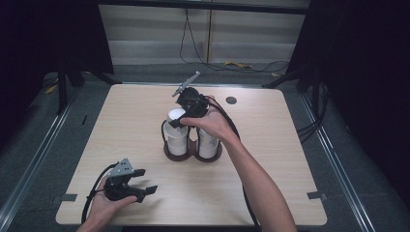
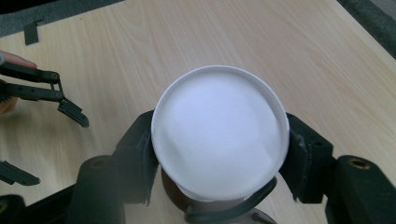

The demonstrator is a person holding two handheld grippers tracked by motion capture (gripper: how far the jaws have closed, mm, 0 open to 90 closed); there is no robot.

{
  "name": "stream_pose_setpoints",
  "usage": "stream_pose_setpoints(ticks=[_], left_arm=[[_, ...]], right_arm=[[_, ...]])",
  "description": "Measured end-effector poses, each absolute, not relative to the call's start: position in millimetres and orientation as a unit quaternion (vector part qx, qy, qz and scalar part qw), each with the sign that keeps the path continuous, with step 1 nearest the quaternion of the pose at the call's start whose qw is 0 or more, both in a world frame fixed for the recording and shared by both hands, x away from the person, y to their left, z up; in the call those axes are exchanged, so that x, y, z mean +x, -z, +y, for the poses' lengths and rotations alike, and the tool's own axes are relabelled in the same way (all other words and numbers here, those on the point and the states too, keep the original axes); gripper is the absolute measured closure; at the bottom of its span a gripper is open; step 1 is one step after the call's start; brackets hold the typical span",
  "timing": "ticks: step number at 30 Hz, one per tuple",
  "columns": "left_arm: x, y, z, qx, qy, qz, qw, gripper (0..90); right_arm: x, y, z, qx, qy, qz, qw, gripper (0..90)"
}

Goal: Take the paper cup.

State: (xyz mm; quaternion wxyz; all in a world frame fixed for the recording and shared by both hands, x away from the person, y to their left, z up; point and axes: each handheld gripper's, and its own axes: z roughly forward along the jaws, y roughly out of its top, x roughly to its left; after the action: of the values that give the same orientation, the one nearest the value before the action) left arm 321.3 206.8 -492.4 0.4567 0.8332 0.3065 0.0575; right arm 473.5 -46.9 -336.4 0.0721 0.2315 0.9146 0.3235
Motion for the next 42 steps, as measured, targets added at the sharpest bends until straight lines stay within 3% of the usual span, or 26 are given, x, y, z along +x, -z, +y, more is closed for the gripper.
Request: stream_pose_setpoints(ticks=[30, 42], left_arm=[[324.3, 490.8, 213.1, 0.809, -0.079, 0.32, 0.486, 28.6], [323.8, 485.0, 215.9, 0.8, -0.086, 0.317, 0.502, 28.2]], right_arm=[[458.8, 307.2, -71.8, 0.243, -0.413, 0.873, 0.091, 37.3], [445.1, 305.8, -89.2, 0.246, -0.446, 0.856, 0.086, 37.4]])
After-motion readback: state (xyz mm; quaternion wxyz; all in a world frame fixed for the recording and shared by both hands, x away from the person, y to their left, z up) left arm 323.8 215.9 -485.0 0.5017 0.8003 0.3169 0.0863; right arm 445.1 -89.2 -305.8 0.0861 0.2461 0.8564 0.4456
